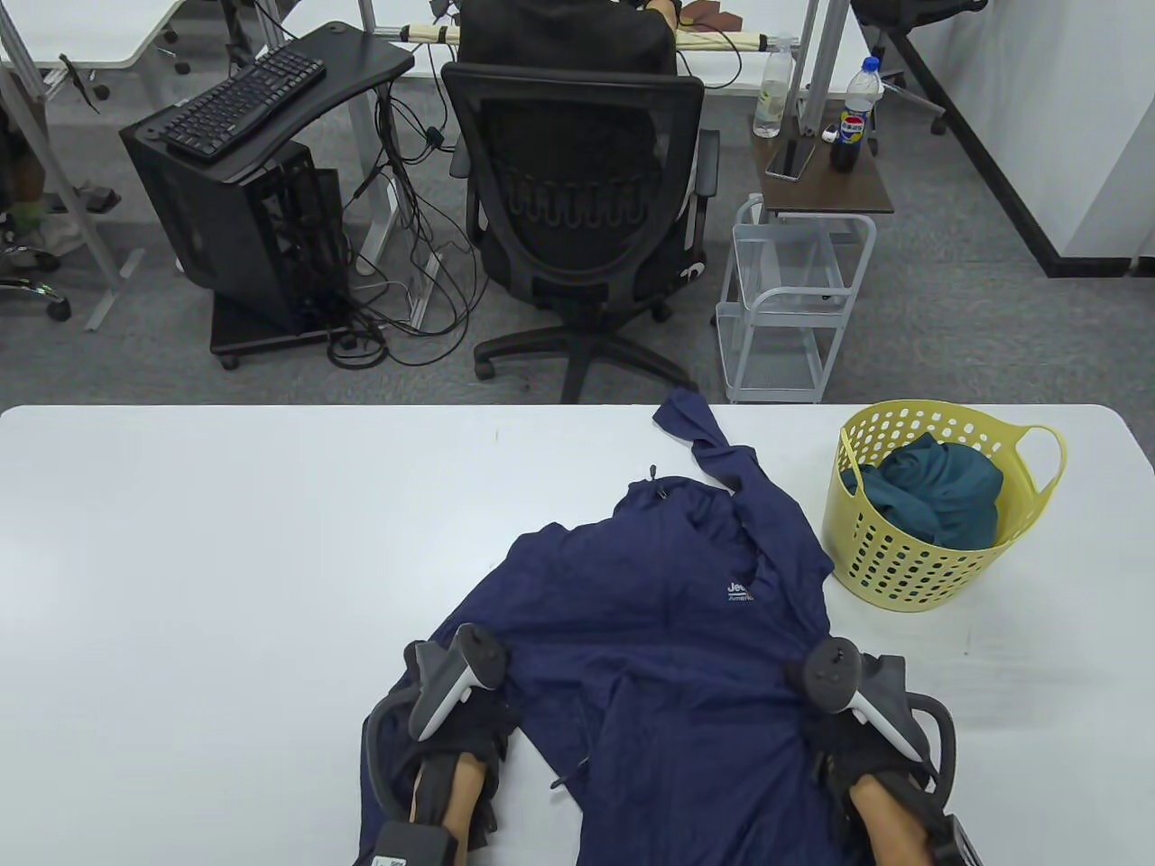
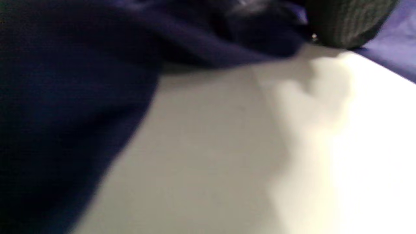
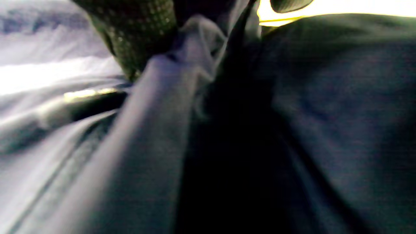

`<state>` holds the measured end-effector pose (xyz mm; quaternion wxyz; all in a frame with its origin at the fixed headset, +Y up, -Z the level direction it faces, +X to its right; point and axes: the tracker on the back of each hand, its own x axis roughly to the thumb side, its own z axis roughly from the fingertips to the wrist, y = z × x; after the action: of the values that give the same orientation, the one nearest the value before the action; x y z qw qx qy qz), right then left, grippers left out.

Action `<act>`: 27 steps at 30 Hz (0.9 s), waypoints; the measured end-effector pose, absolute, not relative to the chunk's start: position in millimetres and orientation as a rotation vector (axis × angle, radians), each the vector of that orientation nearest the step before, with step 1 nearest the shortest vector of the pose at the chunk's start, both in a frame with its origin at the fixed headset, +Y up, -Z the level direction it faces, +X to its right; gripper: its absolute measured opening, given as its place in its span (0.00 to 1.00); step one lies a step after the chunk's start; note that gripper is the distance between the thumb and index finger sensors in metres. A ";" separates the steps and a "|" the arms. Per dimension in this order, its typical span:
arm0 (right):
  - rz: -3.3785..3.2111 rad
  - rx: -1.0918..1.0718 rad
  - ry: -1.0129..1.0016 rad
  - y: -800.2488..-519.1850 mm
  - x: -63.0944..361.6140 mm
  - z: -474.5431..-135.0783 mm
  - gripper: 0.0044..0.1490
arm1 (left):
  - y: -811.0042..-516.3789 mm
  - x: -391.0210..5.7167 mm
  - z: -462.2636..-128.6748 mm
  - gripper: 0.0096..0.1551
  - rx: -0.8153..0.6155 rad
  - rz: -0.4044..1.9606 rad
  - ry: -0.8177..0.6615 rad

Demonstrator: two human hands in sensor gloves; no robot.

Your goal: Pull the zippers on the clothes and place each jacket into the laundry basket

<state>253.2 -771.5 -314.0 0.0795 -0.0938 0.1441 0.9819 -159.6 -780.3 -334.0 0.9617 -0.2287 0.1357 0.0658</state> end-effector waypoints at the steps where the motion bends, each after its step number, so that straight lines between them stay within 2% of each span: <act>1: 2.927 -0.270 0.415 -771.7 255.2 -313.6 0.42 | -777.1 -159.9 -333.0 0.45 -0.412 0.087 0.295; 4: 2.942 -0.216 0.341 -766.2 249.4 -309.6 0.42 | -765.0 -155.7 -328.4 0.46 -0.328 -0.035 0.273; 7: 2.936 -0.086 0.250 -752.0 231.1 -301.4 0.42 | -741.6 -144.7 -315.8 0.46 -0.279 0.072 0.222; 9: 2.941 0.043 0.230 -741.7 212.2 -292.4 0.42 | -726.1 -130.8 -304.1 0.40 -0.280 0.102 0.149; 11: 2.960 0.190 0.280 -736.2 193.0 -283.3 0.42 | -723.8 -114.2 -294.5 0.37 -0.435 0.073 0.048; 12: 2.956 0.270 0.341 -736.8 181.5 -278.7 0.42 | -730.9 -104.7 -290.8 0.40 -0.566 0.047 0.000; 14: 2.927 0.373 0.490 -744.4 165.5 -273.9 0.43 | -748.8 -93.5 -290.3 0.50 -0.650 -0.002 -0.033; 17: 2.868 0.429 0.719 -763.6 149.6 -272.7 0.47 | -776.4 -89.4 -296.1 0.59 -0.764 -0.064 -0.015; 19: 2.906 0.449 0.645 -765.0 148.7 -273.5 0.51 | -781.4 -97.8 -303.5 0.61 -0.763 -0.049 0.020; 20: 2.871 0.452 0.710 -767.8 149.4 -273.8 0.52 | -781.1 -104.1 -307.3 0.61 -0.754 -0.033 0.042; 22: 2.801 0.419 0.835 -776.6 154.1 -276.5 0.55 | -779.4 -119.7 -315.1 0.60 -0.714 -0.020 0.099; 25: 2.767 0.362 0.855 -784.3 163.0 -284.0 0.53 | -778.1 -149.1 -325.7 0.57 -0.548 0.048 0.233; 27: 2.785 0.323 0.839 -785.0 169.6 -288.3 0.52 | -778.1 -162.0 -328.9 0.55 -0.498 0.092 0.280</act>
<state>169.6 -785.0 -288.3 0.1075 0.1098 0.2850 0.9461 -162.0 -778.1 -328.9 0.9585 -0.2455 0.1379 0.0454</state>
